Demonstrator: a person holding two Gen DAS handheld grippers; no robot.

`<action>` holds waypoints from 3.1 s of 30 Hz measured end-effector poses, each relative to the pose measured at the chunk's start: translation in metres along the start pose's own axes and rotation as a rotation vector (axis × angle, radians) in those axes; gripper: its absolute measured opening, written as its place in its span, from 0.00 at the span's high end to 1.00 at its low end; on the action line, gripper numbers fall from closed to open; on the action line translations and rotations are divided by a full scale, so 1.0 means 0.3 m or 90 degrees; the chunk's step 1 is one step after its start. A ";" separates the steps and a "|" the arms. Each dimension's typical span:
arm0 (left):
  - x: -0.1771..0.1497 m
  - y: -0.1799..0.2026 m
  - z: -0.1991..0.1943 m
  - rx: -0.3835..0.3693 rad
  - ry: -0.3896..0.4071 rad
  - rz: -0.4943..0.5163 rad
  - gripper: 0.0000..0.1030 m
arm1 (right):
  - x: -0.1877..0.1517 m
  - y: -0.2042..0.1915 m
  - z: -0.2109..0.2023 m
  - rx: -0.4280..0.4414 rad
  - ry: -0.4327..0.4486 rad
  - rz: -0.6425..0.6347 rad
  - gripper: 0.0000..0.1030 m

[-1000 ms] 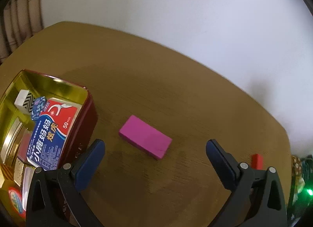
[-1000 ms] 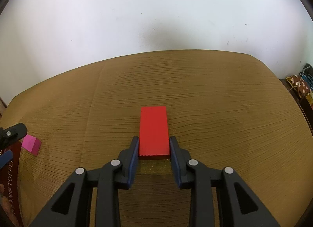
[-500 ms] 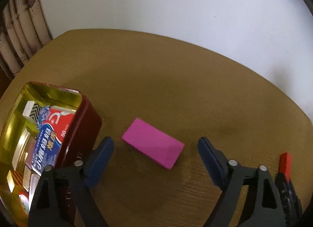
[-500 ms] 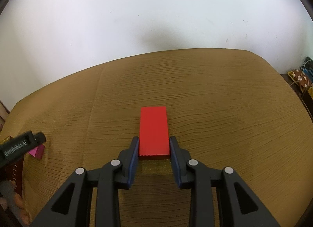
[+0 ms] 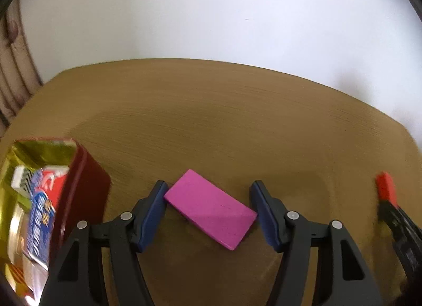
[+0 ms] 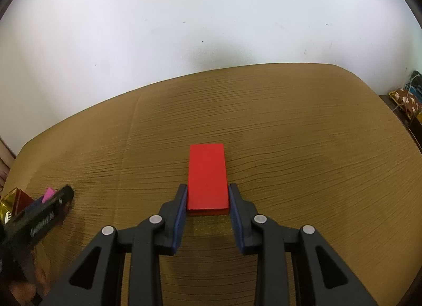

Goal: Organize rigid objects
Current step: 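Grasp the pink block with the left gripper while the right gripper holds the red block, then carry the pink block into the tray and open the left gripper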

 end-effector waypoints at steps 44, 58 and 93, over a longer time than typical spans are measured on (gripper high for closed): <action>-0.052 -0.388 -0.142 -0.103 -0.029 0.065 0.47 | 0.036 -0.182 0.026 -0.046 -0.018 -0.043 0.72; -0.055 -0.426 -0.295 -0.168 0.001 0.104 0.75 | 0.036 -0.165 0.020 -0.042 -0.017 -0.040 0.72; 0.109 -0.960 -0.569 -0.097 0.031 -0.010 0.75 | -0.016 -0.224 -0.098 -0.065 0.053 -0.018 0.71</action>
Point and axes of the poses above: each gripper's, at about its wrist camera, not at the fingertips, and z roughly the way its jaws point, y to its right, x to its top, the point moved 2 cm from there along z, roughly the way its jaws point, and after that the axes turned 14 degrees about -z, right-handed, at the moved point
